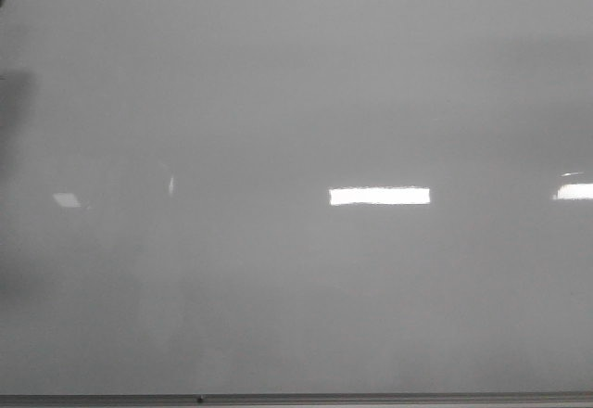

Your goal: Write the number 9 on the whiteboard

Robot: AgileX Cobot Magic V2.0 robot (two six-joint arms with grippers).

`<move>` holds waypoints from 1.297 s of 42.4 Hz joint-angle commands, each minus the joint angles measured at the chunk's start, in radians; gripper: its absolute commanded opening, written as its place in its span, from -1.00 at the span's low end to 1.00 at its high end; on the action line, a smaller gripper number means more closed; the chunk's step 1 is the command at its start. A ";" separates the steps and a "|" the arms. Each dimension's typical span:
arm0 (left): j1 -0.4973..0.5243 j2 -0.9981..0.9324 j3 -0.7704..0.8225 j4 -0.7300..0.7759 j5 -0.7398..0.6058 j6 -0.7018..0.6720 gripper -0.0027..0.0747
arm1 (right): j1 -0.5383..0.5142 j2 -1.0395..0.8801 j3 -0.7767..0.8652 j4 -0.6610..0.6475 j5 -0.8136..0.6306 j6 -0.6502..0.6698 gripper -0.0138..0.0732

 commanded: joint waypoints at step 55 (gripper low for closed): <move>-0.372 -0.022 -0.135 -0.511 0.310 0.970 -0.95 | 0.653 0.834 -0.605 0.680 0.251 -0.879 0.19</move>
